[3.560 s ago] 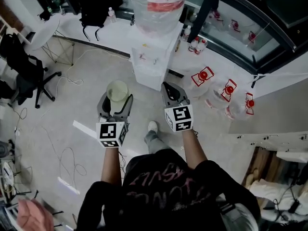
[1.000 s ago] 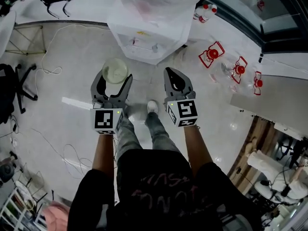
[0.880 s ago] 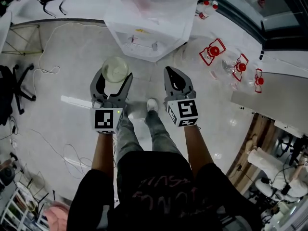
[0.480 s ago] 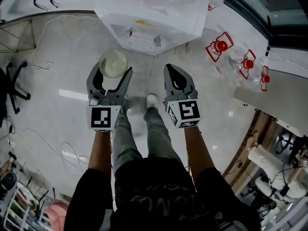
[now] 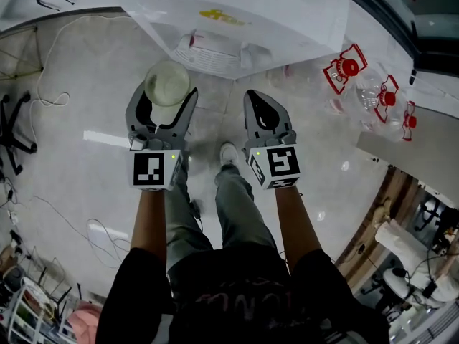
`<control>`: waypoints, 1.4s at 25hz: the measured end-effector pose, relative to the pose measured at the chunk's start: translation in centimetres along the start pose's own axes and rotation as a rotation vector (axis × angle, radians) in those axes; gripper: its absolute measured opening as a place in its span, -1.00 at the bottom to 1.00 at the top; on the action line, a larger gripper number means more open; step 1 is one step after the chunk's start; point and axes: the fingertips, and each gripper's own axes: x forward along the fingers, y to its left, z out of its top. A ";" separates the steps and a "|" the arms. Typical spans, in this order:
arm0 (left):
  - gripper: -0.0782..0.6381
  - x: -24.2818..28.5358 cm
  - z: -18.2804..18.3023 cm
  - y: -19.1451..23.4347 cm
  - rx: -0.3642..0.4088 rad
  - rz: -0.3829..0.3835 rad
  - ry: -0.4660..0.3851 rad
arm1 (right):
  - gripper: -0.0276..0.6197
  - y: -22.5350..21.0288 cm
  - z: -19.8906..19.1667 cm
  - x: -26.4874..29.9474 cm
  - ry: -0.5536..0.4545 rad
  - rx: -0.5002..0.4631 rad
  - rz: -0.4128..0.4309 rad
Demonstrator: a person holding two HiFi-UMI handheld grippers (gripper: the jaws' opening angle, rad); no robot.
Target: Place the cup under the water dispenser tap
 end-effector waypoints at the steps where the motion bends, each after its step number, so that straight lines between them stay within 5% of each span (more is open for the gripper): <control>1: 0.21 0.5 -0.9 0.1 0.001 -0.001 0.004 | -0.87 -0.2 -0.6 0.5 0.001 0.001 -0.001; 17: 0.21 7.4 -12.1 1.5 0.013 -0.017 0.000 | -0.87 -1.9 -10.2 6.8 0.035 -0.027 0.020; 35: 0.21 13.5 -15.1 1.4 0.030 -0.068 -0.084 | -0.87 -5.7 -16.0 8.3 0.067 -0.022 -0.060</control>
